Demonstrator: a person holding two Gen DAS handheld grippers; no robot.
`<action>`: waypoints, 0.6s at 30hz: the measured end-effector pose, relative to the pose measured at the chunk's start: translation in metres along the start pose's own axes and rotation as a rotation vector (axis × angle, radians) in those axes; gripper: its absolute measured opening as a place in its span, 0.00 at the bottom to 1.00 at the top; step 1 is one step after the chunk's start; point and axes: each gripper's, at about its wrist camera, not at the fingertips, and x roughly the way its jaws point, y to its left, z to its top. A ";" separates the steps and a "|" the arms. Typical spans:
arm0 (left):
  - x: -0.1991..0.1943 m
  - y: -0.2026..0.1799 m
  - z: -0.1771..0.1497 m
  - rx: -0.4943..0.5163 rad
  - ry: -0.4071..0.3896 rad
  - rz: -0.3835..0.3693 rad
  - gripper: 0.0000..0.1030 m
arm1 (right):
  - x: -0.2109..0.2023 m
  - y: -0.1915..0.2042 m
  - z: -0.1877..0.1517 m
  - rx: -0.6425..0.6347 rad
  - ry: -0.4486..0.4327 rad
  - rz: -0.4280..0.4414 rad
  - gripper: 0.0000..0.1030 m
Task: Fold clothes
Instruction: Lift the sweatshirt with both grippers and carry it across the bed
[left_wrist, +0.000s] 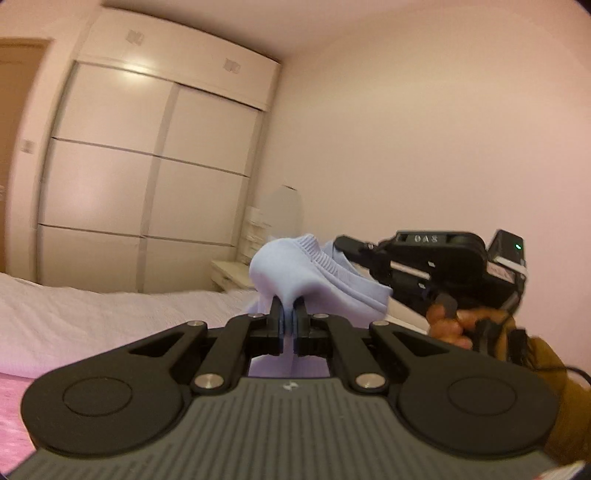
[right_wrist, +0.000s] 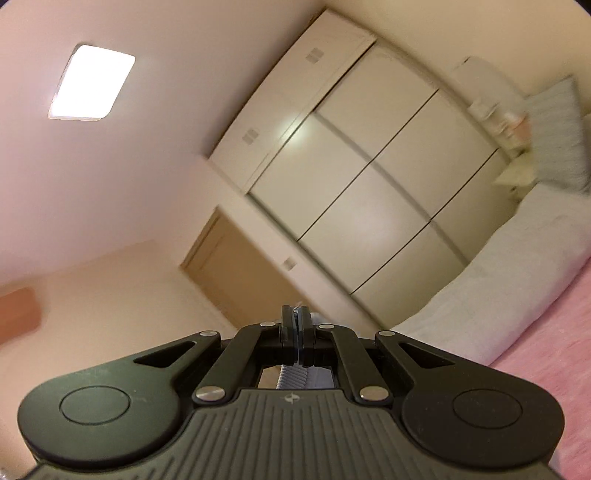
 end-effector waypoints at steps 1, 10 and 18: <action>-0.008 0.009 -0.001 0.005 0.005 0.030 0.02 | 0.011 0.010 -0.012 0.000 0.025 0.003 0.03; -0.037 0.098 -0.087 -0.203 0.442 0.365 0.19 | 0.083 0.015 -0.123 0.038 0.476 -0.383 0.37; -0.138 0.105 -0.168 -0.389 0.627 0.612 0.22 | 0.019 0.026 -0.209 -0.001 0.712 -0.452 0.48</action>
